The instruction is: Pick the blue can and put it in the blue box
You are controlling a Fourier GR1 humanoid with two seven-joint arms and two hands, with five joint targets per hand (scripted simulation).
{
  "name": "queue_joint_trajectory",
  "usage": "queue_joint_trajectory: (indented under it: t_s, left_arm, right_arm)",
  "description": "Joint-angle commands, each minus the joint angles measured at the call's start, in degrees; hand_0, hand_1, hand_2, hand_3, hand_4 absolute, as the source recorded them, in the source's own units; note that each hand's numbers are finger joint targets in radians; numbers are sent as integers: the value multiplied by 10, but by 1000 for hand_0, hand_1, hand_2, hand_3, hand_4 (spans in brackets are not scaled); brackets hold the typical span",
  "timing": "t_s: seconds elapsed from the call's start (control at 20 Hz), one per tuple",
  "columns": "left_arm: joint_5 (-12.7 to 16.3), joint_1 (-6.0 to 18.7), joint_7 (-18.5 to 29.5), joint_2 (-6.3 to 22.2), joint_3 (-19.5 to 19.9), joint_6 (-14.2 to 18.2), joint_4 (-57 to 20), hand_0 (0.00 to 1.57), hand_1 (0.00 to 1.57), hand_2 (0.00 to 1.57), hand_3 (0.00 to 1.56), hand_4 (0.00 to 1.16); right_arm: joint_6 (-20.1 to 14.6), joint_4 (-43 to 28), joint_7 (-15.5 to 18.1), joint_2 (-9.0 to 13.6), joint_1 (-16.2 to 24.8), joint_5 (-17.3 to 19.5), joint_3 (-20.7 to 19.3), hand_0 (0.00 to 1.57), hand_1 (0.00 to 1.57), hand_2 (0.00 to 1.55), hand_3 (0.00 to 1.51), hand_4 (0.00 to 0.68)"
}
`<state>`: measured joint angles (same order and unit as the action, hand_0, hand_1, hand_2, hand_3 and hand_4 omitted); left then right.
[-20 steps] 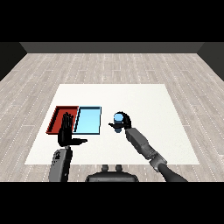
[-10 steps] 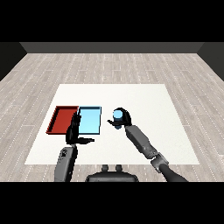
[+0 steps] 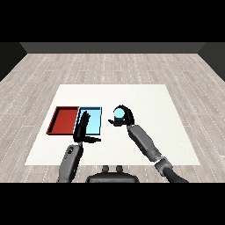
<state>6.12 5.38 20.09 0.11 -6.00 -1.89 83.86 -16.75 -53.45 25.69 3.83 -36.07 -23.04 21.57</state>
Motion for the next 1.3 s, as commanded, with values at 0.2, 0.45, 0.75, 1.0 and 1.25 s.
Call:
queue_joint_trajectory:
  t_s: [0.2, 0.45, 0.75, 1.0, 1.25]
  left_arm:
    - [1, 27, -11, -1, -20, 16, -27, 0, 0, 0, 0, 0]
    - [10, 107, 3, -1, -80, 93, -103, 0, 0, 0, 0, 0]
    - [32, 112, 19, -1, -123, 119, -142, 0, 0, 0, 0, 0]
    - [75, 145, 58, -1, -151, 138, -228, 0, 0, 0, 0, 0]
    - [65, 144, 13, -1, -132, 113, -210, 0, 0, 0, 0, 0]
  right_arm:
    - [42, -151, -69, 40, 85, 39, -27, 1429, 1429, 1451, 1423, 660]
    - [15, -187, -80, 2, 100, 82, -19, 1435, 1435, 1433, 1406, 661]
    - [51, -134, -89, -19, 51, 108, -56, 1423, 1423, 1447, 1414, 661]
    - [40, -157, -75, -38, 80, 113, -44, 1404, 1404, 1447, 1412, 662]
    - [47, -209, -114, -38, 82, 134, -36, 1405, 1405, 1440, 1404, 674]
